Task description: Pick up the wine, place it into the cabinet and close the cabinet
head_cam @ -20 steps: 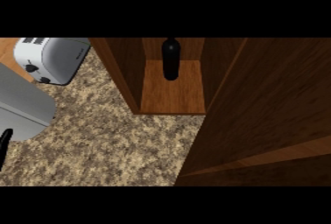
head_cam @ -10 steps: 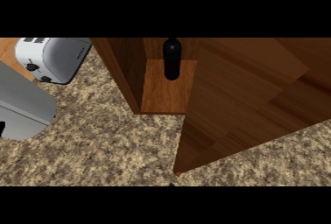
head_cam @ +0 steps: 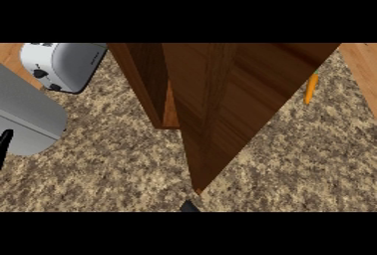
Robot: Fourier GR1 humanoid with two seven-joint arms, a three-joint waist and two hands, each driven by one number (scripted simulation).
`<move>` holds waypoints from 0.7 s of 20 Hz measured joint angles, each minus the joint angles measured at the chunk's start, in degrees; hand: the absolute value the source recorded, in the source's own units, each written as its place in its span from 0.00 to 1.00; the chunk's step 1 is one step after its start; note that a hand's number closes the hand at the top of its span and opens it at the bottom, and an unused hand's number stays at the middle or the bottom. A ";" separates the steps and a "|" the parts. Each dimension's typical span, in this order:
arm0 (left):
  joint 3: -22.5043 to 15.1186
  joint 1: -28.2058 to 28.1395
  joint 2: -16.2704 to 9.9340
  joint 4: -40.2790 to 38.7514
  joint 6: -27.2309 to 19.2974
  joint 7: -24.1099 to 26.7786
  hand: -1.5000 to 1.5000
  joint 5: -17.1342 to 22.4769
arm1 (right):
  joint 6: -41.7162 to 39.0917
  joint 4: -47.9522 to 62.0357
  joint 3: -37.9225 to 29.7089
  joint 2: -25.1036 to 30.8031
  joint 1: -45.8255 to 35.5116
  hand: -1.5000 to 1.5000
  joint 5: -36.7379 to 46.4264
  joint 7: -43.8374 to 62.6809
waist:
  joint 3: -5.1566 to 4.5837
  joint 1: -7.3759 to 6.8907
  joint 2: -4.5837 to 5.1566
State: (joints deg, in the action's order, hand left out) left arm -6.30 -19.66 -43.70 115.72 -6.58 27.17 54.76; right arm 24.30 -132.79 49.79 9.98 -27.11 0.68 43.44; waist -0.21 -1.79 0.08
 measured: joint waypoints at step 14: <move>-0.94 3.30 3.78 -0.34 -2.64 -2.82 0.00 -2.37 | 4.97 35.42 -13.94 -9.48 -34.59 1.00 -12.50 -8.33 | 0.11 -0.32 0.14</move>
State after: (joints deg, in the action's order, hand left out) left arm -7.24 -16.36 -39.93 115.38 -9.22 24.35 52.39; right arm 29.27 -97.37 35.85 0.50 -61.70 -11.82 35.11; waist -0.10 -2.11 0.22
